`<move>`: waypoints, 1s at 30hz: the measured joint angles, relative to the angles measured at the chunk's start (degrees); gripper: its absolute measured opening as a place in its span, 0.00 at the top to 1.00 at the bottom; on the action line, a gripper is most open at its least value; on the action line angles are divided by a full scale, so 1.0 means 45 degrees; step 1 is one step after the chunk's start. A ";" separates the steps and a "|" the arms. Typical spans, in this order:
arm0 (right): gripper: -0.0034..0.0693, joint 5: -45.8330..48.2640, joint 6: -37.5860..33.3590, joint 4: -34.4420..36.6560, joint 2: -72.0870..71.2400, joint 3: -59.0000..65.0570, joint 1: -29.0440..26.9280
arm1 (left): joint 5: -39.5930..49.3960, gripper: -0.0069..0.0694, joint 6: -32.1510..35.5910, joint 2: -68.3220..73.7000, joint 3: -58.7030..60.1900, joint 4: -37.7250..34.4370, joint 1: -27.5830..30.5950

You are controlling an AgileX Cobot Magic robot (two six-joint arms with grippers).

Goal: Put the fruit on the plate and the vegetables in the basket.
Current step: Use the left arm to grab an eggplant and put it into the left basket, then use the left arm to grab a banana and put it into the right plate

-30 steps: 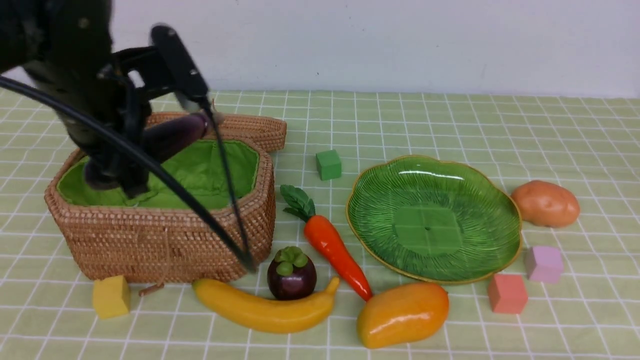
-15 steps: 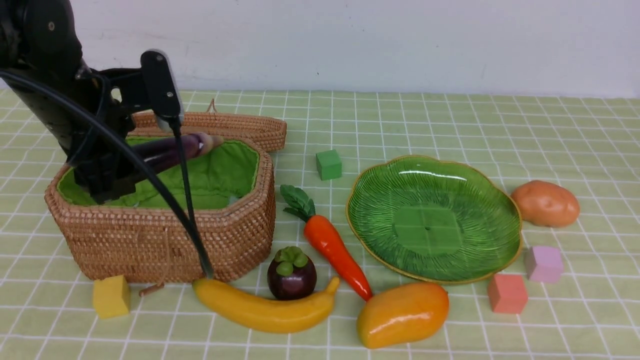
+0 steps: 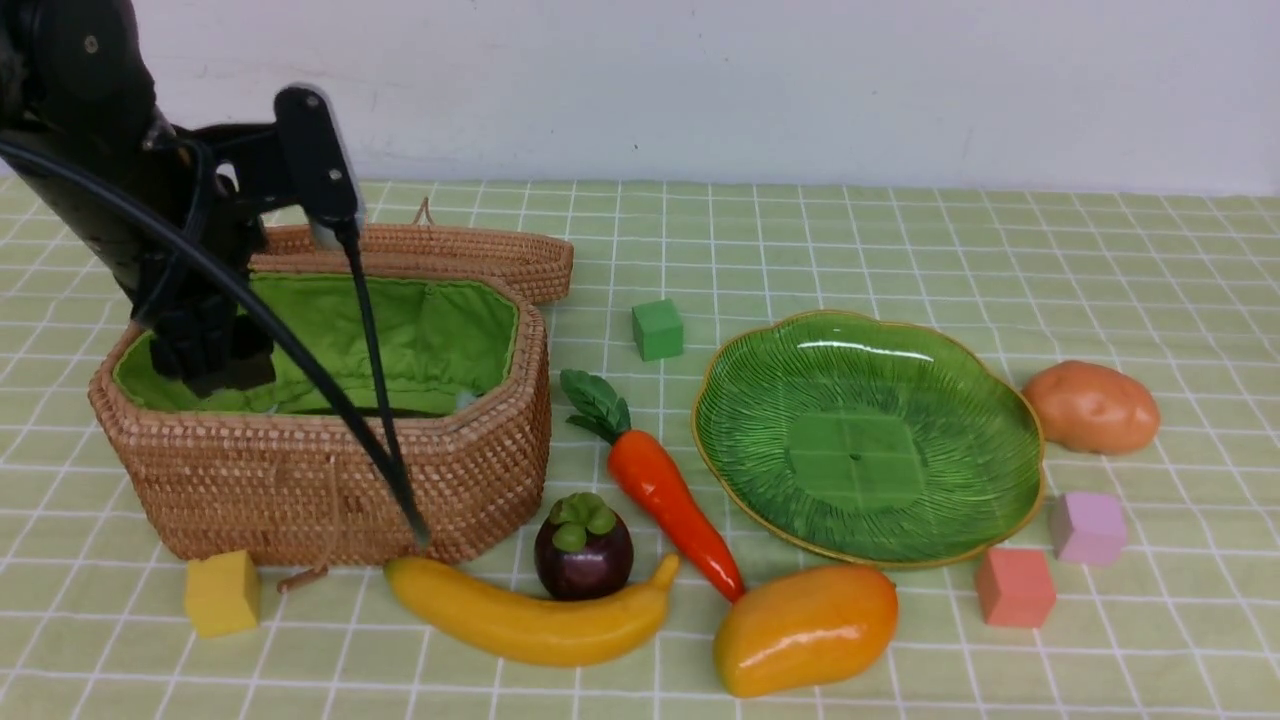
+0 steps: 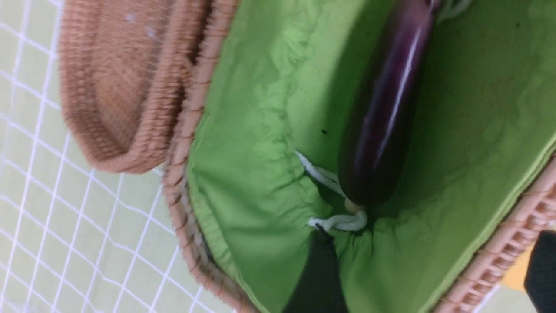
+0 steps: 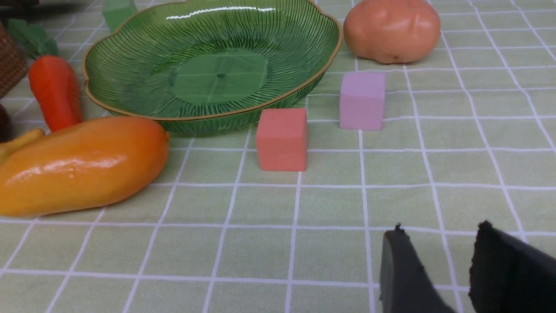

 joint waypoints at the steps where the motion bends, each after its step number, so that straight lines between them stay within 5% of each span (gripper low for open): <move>1: 0.62 0.0000 0.0000 0.0000 0.0000 0.0000 0.0000 | 0.0000 0.19 -0.0536 -0.0289 0.0000 -0.0271 -0.0077; 4: 0.62 0.0000 0.0000 0.0000 0.0000 0.0000 0.0000 | 0.0205 0.32 -0.1904 -0.1121 0.0000 -0.1191 -0.0531; 10: 0.62 0.0000 0.0000 0.0000 0.0000 0.0000 0.0000 | 0.2080 0.87 -0.2820 -0.2710 0.0697 -0.2126 -0.3374; 15: 0.62 0.0000 0.0000 0.0000 0.0000 0.0000 0.0000 | 0.2928 0.93 -0.2781 -0.2729 0.2581 -0.2259 -0.6498; 20: 0.62 0.0000 0.0000 0.0000 0.0000 0.0000 0.0000 | 0.1718 0.81 -0.2748 -0.1725 0.3672 -0.2101 -0.8168; 27: 0.62 0.0000 0.0000 0.0000 0.0000 0.0000 0.0000 | -0.0048 0.20 -0.2964 -0.0014 0.3742 -0.0831 -0.8301; 30: 0.62 0.0000 0.0000 0.0000 0.0000 0.0000 0.0000 | -0.0766 0.10 -0.3155 0.0294 0.3742 -0.0306 -0.8301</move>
